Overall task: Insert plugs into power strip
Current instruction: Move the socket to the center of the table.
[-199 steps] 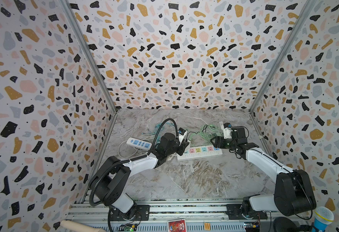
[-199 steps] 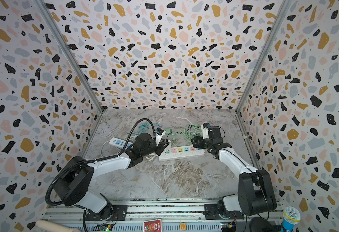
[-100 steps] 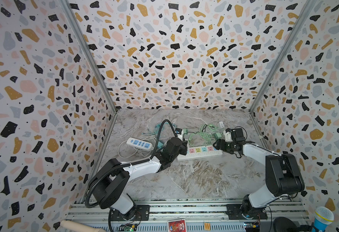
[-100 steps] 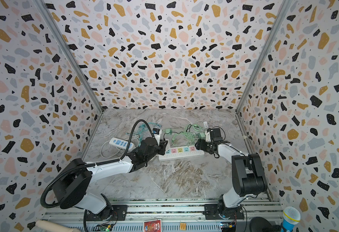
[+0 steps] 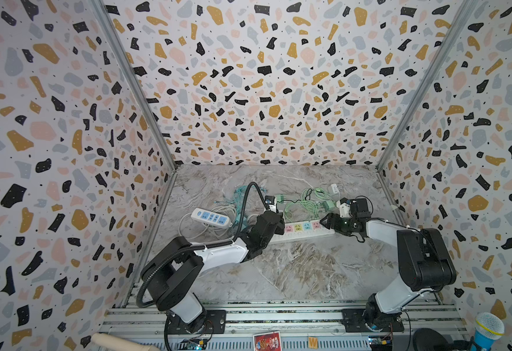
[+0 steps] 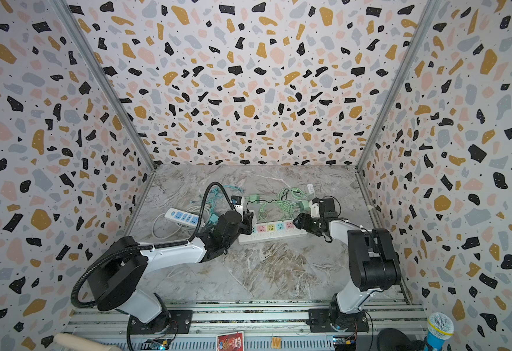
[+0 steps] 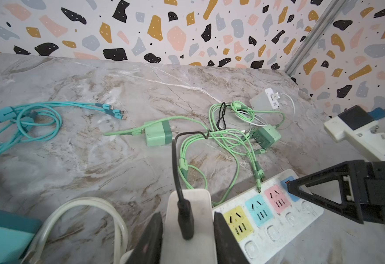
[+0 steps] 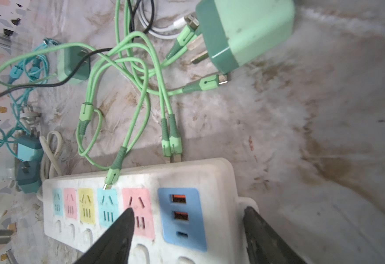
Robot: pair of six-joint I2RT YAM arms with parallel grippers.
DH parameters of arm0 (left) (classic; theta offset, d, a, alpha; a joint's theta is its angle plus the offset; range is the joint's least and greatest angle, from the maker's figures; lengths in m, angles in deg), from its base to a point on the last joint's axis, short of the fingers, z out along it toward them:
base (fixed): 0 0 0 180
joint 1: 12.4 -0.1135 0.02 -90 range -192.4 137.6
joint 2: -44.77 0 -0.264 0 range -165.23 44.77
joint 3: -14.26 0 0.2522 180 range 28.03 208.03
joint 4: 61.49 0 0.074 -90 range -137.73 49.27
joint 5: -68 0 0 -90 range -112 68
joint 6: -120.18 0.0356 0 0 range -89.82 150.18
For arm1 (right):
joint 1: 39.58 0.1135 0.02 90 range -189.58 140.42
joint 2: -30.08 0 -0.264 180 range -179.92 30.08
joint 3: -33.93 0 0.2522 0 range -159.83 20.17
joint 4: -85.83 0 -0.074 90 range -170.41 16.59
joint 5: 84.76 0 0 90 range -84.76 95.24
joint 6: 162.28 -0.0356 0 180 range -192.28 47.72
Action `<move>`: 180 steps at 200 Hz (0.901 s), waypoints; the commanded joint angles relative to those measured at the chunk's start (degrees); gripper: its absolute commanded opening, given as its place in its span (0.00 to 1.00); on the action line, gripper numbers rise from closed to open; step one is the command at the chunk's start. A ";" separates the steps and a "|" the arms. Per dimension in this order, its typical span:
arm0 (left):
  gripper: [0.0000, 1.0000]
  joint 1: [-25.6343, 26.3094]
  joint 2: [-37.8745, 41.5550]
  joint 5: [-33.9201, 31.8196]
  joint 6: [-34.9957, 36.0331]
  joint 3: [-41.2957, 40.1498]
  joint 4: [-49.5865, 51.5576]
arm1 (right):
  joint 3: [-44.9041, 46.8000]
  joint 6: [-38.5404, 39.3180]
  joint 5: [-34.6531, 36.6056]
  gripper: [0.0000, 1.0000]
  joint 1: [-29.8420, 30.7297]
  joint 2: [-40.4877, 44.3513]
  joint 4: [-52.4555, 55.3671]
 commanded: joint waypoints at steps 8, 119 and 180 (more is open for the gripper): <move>0.00 0.60 -0.94 -2.87 -0.27 0.46 -4.73 | 2.48 -1.95 -5.75 0.75 2.31 3.15 1.09; 0.00 1.49 8.26 -10.79 -1.80 -7.76 -1.56 | 7.37 -3.99 -4.20 0.78 3.24 9.37 1.82; 0.00 3.00 6.39 -12.66 -2.42 -9.58 -6.15 | 4.53 -3.11 -1.42 0.79 3.05 8.14 2.68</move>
